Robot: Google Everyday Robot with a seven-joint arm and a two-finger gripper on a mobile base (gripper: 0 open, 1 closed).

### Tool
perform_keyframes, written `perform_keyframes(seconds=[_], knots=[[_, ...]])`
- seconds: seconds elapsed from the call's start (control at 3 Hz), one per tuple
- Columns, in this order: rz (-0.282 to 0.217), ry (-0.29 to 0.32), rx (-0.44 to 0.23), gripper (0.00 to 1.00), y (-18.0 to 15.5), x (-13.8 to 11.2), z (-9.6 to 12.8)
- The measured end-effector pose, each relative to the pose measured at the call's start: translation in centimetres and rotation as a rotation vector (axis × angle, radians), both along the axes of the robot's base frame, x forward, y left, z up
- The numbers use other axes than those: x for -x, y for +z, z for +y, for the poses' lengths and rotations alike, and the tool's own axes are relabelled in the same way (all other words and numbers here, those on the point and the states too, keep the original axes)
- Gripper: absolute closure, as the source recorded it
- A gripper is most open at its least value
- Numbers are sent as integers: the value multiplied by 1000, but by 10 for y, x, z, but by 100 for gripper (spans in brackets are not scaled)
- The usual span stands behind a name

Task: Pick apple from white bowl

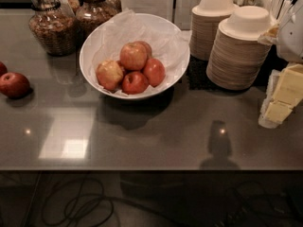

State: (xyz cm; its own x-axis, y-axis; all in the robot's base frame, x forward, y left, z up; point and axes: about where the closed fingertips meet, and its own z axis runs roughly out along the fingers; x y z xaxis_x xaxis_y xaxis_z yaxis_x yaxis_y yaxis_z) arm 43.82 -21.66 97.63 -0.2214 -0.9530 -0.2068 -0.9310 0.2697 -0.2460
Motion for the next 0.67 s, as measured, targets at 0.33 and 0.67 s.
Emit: perform_keyframes(seconds=[0.33,0.67], knots=[[0,0,0,0,0,0,0],[-18,21,-12,0,-2,-5,12]])
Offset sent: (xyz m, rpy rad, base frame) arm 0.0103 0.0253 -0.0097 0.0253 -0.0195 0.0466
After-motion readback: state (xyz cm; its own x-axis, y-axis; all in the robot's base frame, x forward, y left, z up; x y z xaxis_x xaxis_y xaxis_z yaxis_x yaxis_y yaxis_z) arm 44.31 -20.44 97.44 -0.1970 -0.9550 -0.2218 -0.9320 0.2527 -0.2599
